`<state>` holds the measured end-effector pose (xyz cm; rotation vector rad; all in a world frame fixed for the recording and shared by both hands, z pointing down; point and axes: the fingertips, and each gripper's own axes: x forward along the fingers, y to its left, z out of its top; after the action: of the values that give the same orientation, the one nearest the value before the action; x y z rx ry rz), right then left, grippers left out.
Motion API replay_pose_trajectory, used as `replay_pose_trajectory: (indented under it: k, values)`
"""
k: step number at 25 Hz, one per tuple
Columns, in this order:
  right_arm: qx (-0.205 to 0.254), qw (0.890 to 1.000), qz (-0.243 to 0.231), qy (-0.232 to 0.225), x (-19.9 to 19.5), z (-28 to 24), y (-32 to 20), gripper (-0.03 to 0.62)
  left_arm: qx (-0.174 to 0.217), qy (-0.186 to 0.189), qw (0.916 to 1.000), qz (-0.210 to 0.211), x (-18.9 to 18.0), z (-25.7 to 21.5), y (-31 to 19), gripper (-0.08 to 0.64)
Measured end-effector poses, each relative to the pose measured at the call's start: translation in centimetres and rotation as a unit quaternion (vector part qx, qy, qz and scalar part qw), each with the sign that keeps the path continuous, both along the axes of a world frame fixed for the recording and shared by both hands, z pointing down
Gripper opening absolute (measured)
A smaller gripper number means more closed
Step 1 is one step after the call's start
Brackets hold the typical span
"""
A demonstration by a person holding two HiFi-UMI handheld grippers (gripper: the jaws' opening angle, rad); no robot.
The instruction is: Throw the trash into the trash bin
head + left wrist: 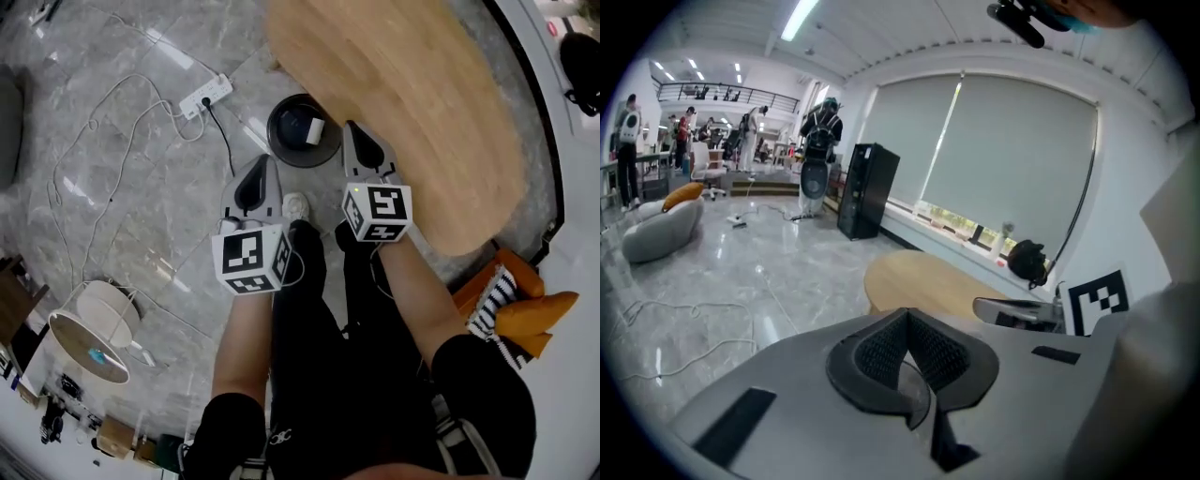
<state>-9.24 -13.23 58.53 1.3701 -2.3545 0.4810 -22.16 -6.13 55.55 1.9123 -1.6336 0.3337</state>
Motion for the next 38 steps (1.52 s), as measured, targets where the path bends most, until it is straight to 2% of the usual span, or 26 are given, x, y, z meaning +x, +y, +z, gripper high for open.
replay_pose_trajectory:
  k: [5, 9, 14, 18, 24, 30, 33, 38]
  values:
    - [0.041, 0.998, 0.043, -0.031, 3.0, -12.3, 0.0, 0.011, 0.04, -0.002, 0.999, 0.02, 2.2, -9.3, -1.9, 0.012]
    - [0.092, 0.992, 0.08, -0.03, 5.6, -22.6, 0.7, 0.011, 0.076, -0.018, 0.9956, 0.05, 4.2, -18.4, -3.0, 0.012]
    - [0.158, 0.98, 0.115, -0.03, 8.7, -34.3, 2.0, 0.011, 0.14, -0.003, 0.9854, 0.096, 7.1, -30.3, -3.8, 0.012]
    - [0.195, 0.969, 0.148, -0.04, 11.5, -41.4, 3.6, 0.011, 0.179, -0.003, 0.9757, 0.126, 9.3, -38.1, -3.2, 0.012]
    - [0.223, 0.953, 0.195, -0.057, 16.3, -48.0, 6.7, 0.011, 0.209, -0.024, 0.9648, 0.158, 12.6, -44.4, -0.8, 0.012]
    - [0.261, 0.946, 0.18, -0.061, 17.5, -51.4, 7.4, 0.011, 0.233, -0.023, 0.9545, 0.185, 16.3, -47.0, -0.3, 0.012]
    - [0.269, 0.945, 0.173, -0.063, 17.1, -54.0, 8.9, 0.012, 0.241, -0.018, 0.9515, 0.19, 16.7, -49.6, 1.1, 0.012]
    - [0.279, 0.943, 0.169, -0.063, 17.1, -54.8, 10.4, 0.011, 0.258, -0.018, 0.9471, 0.19, 16.7, -51.1, 2.2, 0.012]
